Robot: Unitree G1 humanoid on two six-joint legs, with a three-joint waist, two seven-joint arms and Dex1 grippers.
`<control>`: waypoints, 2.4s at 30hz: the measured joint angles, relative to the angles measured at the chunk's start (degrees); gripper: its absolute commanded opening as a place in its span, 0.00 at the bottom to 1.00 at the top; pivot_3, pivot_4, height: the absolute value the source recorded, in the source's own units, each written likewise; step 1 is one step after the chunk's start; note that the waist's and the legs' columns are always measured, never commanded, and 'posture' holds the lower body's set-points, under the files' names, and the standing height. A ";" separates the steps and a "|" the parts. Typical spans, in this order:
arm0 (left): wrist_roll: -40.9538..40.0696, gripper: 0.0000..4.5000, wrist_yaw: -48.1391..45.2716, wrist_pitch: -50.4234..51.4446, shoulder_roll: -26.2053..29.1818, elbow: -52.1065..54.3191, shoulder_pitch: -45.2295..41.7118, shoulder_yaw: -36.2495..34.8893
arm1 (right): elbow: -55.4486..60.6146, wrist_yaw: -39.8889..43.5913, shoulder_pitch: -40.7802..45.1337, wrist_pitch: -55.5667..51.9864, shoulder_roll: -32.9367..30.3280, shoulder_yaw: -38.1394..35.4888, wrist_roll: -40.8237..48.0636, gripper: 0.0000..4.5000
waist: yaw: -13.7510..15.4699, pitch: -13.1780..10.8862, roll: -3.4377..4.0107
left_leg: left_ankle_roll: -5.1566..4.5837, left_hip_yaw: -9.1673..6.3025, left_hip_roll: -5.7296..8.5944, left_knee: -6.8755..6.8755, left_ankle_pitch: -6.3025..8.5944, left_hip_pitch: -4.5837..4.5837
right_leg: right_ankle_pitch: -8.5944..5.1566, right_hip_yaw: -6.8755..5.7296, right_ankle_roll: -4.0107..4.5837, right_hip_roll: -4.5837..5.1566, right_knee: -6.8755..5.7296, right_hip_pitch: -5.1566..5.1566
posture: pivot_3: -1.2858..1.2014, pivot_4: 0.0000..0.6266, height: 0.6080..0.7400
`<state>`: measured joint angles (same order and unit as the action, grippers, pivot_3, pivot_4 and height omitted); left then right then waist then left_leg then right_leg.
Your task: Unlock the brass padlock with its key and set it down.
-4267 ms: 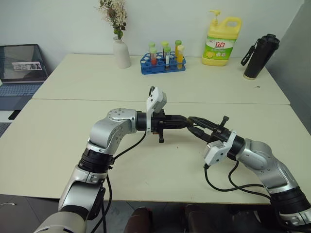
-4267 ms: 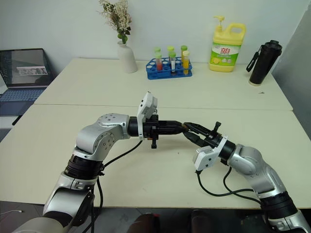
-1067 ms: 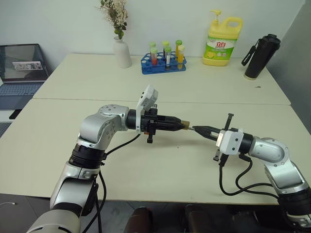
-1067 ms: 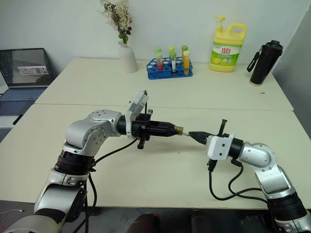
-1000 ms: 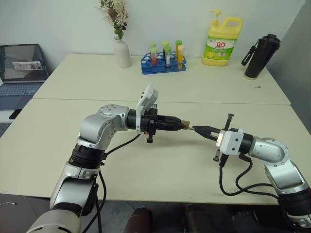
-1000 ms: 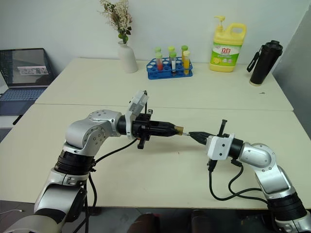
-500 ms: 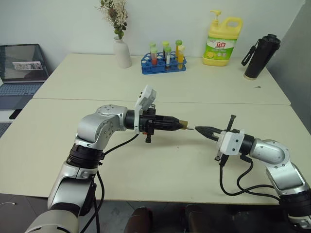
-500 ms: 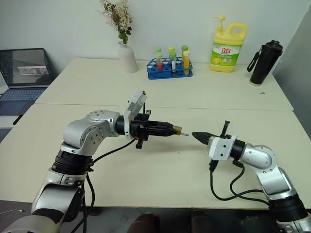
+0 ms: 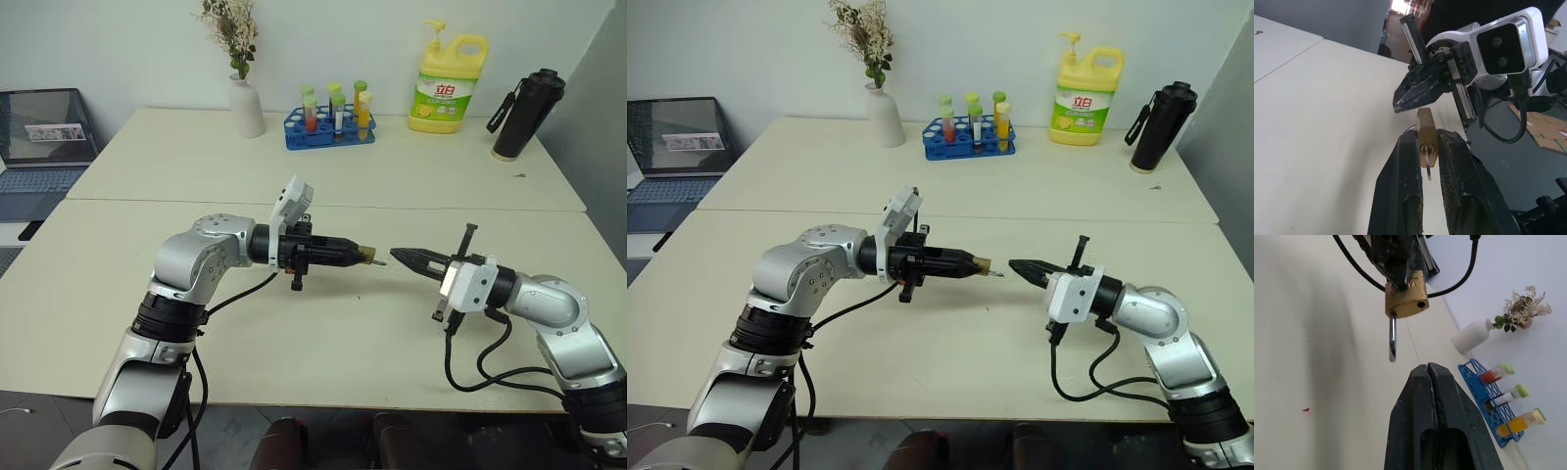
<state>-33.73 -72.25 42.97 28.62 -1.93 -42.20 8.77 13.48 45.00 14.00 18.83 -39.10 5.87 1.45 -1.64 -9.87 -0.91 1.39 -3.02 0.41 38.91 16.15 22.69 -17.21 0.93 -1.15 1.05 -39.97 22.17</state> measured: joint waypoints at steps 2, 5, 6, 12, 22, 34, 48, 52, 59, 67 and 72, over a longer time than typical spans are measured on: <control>-0.07 0.04 0.10 0.28 -0.09 0.15 -0.01 0.00 | 0.11 0.06 -0.10 -0.16 0.57 0.37 0.03 0.00 | -0.01 0.00 0.00 | 0.00 0.01 0.00 0.00 0.00 0.00 | 0.00 0.01 0.00 0.00 0.00 0.00 | 0.52 0.24 1.00; -0.13 0.04 0.02 0.42 -0.12 0.32 -0.01 0.00 | 0.26 0.17 -0.10 -0.49 0.84 0.89 0.03 0.00 | -0.01 0.00 0.00 | 0.00 0.00 0.00 0.00 0.00 0.00 | 0.00 0.00 0.00 0.00 0.00 0.00 | 0.52 0.24 1.00; -0.19 0.04 -0.04 0.50 -0.11 0.46 0.00 0.00 | 0.26 0.23 -0.11 -0.54 0.86 1.02 0.03 0.00 | -0.01 0.00 0.00 | 0.00 0.00 0.00 0.00 0.00 0.00 | 0.00 0.00 0.00 0.00 0.00 0.00 | 0.52 0.24 1.00; -0.39 0.04 -0.93 0.73 -0.07 1.55 0.00 0.00 | 0.28 0.74 -0.11 -0.66 1.20 1.08 0.07 0.00 | -0.01 0.00 0.00 | 0.00 0.00 0.00 0.00 0.00 0.00 | 0.00 0.00 0.00 0.00 0.00 0.00 | 0.52 0.24 1.00; -0.35 0.04 -0.85 0.69 -0.09 1.55 0.00 0.00 | 1.10 1.23 -1.25 -0.66 1.23 1.06 0.31 0.00 | -0.01 0.00 0.00 | 0.00 0.00 0.00 0.00 0.00 0.00 | 0.00 0.00 0.00 0.00 0.00 0.00 | 0.52 0.24 1.00; -0.17 0.04 -0.60 0.40 -0.12 1.53 0.00 0.00 | 1.75 1.33 -2.02 -1.22 1.05 1.06 0.66 0.00 | -0.01 0.00 0.00 | 0.00 0.00 0.00 0.00 0.00 0.00 | 0.00 0.00 0.00 0.00 0.00 0.00 | 0.52 0.24 1.00; 3.57 0.04 7.94 -1.07 -2.37 -2.97 5.05 -0.22 | 6.10 4.49 -9.05 -14.25 -5.38 -3.91 7.74 0.20 | -0.02 0.00 0.00 | -0.01 -0.04 -0.03 -0.02 0.00 -0.02 | 0.00 -0.02 0.00 -0.01 -0.01 -0.02 | 0.52 0.24 1.00; 4.69 0.04 9.23 -1.09 -5.05 -5.66 7.38 1.02 | 11.06 6.07 -9.14 -21.62 -5.38 -2.52 11.98 0.53 | 0.14 0.00 0.00 | -0.01 -0.04 0.00 0.01 0.00 -0.01 | 0.00 -0.02 0.00 0.00 0.01 -0.05 | 0.52 0.24 1.00; 7.59 0.04 11.27 -1.98 -8.50 -10.28 7.84 2.34 | 12.29 8.16 -9.64 -28.86 -7.05 0.77 12.08 1.00 | 0.18 0.00 -0.01 | -0.01 -0.04 0.01 0.01 0.01 0.00 | 0.00 -0.03 -0.01 0.00 0.02 -0.04 | 0.52 0.24 1.00; 10.86 0.04 11.21 -6.11 -10.46 -12.44 8.10 5.06 | 12.27 7.21 -9.70 -31.40 -6.12 2.17 9.89 1.00 | 0.15 0.00 -0.01 | -0.01 -0.05 0.00 0.00 0.01 -0.01 | 0.00 -0.03 -0.01 0.00 0.01 -0.04 | 0.52 0.24 1.00; 12.44 0.33 12.76 -6.76 -12.24 -16.53 7.33 4.96 | 12.28 7.11 -9.84 -32.15 -5.85 2.05 9.90 1.00 | 0.18 0.00 -0.01 | -0.01 -0.05 0.01 0.00 0.01 -0.01 | 0.00 -0.04 -0.01 0.00 0.01 -0.04 | 0.52 0.24 1.00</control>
<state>-21.29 -59.49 36.20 16.38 -18.45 -34.86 13.73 25.76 52.11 4.16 -13.32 -44.95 7.92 11.36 -1.46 -9.87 -0.92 1.38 -3.07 0.42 38.92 16.16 22.68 -17.22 0.90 -1.17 1.05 -39.96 22.13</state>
